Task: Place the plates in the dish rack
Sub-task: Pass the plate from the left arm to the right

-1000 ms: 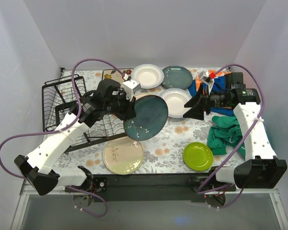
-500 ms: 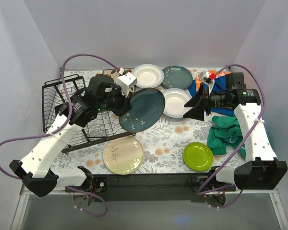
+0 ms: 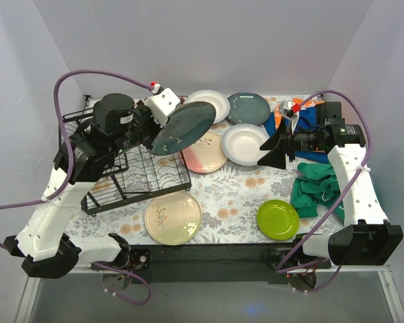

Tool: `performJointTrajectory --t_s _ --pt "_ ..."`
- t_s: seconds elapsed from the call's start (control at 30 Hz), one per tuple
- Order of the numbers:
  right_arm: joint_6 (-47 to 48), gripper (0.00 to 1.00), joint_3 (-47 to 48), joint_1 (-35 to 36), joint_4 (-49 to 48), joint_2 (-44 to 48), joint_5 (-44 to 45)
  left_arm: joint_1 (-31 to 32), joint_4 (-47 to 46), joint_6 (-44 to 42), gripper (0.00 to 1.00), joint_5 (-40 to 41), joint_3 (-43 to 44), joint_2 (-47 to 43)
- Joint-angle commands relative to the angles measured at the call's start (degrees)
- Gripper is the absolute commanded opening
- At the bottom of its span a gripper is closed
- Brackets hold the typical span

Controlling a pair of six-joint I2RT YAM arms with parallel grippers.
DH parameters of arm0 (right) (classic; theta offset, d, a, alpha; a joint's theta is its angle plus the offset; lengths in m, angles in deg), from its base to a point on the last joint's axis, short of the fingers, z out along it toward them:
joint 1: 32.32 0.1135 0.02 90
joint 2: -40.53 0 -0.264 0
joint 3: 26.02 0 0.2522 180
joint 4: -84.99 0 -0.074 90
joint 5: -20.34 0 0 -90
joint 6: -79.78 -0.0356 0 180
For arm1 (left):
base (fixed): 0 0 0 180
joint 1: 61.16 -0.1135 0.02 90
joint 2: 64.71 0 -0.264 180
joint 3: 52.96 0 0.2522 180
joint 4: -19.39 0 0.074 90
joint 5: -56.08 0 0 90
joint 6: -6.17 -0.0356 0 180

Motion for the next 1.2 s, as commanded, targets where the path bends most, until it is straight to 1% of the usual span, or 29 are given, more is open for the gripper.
performJointTrajectory --t_s 0.0,0.2,0.3,0.37,0.4,0.43,0.47,0.53,0.6,0.7,0.77,0.8,0.83,0.87,0.9,1.03,1.07,1.17 --pt "0.6 0.79 2.2 0.2 1.1 -1.6 0.8 -0.1 -9.5 -7.6 0.00 6.1 5.6 -3.0" --pt "1.0 0.79 3.1 0.2 0.9 -3.8 2.4 -0.2 -14.1 -12.7 0.00 8.9 4.9 -2.3" --pt "0.9 0.79 3.6 0.2 0.9 -4.9 2.7 -2.7 -15.6 -13.7 0.00 7.9 5.1 0.2" --pt "1.0 0.79 3.8 0.2 0.9 -5.6 2.9 -10.2 -16.3 -13.0 0.00 -0.1 6.6 1.9" --pt "0.9 0.79 4.1 0.2 0.9 -5.7 3.1 -13.9 -16.6 -11.1 0.00 -3.4 7.1 3.4" --pt "1.0 0.79 4.2 0.2 0.9 -5.9 3.8 -20.1 -17.2 -10.4 0.00 -7.3 7.3 4.2" --pt "1.1 0.79 4.3 0.2 1.0 -6.2 4.1 -22.1 -19.0 -10.0 0.00 -11.2 7.2 4.8" --pt "1.4 0.79 4.4 0.2 1.0 -6.2 4.9 -25.8 -20.9 -9.5 0.00 -13.4 7.2 6.5" --pt "1.2 0.79 4.5 0.2 1.1 -6.4 5.5 -27.6 -22.8 -9.5 0.00 -15.4 7.6 7.8" --pt "1.6 0.79 4.5 0.2 1.1 -6.8 6.8 -33.5 -25.3 -10.4 0.00 -18.7 7.2 8.9" --pt "1.7 0.79 4.5 0.2 1.2 -7.6 7.2 -35.6 -28.2 -13.2 0.00 -20.9 5.6 7.7" --pt "1.8 0.79 4.5 0.3 1.2 -8.0 7.3 -37.8 -29.7 -14.2 0.00 -22.9 4.3 7.1" --pt "2.4 0.79 4.6 0.3 1.2 -8.9 7.6 -39.1 -32.9 -14.4 0.00 -24.1 2.2 6.3" --pt "2.9 0.79 4.7 0.4 1.3 -9.3 7.8 -39.8 -33.9 -14.5 0.00 -25.6 1.9 5.7" --pt "3.4 0.79 4.9 0.7 1.3 -9.8 8.1 -43.6 -34.7 -14.3 0.00 -28.4 1.9 5.7" --pt "7.0 0.79 6.0 1.6 1.3 -12.9 8.2 -45.2 -38.0 -16.6 0.00 -31.2 1.5 6.2" --pt "9.5 0.79 6.1 1.9 1.3 -13.4 8.1 -45.5 -38.2 -16.9 0.00 -31.7 1.5 6.5" --pt "13.5 0.79 6.5 3.7 1.3 -15.0 8.7 -46.9 -38.1 -20.9 0.00 -32.3 0.8 6.1"
